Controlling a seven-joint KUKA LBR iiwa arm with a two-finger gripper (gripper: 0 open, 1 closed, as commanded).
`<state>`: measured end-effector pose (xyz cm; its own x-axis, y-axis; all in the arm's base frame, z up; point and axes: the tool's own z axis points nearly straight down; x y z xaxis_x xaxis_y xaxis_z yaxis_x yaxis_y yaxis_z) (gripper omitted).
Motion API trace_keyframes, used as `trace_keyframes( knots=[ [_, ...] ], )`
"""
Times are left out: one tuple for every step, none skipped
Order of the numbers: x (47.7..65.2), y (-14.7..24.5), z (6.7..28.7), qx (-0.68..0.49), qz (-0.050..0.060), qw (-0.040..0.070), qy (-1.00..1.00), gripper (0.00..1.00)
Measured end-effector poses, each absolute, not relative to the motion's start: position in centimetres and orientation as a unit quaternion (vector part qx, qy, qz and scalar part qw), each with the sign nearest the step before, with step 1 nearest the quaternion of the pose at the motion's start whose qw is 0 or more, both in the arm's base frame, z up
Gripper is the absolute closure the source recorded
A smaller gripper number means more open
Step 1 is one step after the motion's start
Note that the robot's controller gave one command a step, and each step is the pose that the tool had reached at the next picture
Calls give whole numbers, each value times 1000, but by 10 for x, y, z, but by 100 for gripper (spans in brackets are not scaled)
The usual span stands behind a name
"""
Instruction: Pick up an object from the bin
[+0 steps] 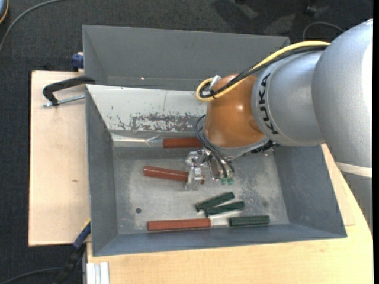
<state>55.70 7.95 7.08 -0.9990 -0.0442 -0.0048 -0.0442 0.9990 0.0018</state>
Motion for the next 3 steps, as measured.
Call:
trace_keyframes(
  knots=[
    [550, 73, 204, -176, 0, 7, 984, 100],
    [549, 73, 200, -176, 1, 3, 984, 0],
    [523, 35, 69, -185, 1, 1, 983, 0]
  ],
)
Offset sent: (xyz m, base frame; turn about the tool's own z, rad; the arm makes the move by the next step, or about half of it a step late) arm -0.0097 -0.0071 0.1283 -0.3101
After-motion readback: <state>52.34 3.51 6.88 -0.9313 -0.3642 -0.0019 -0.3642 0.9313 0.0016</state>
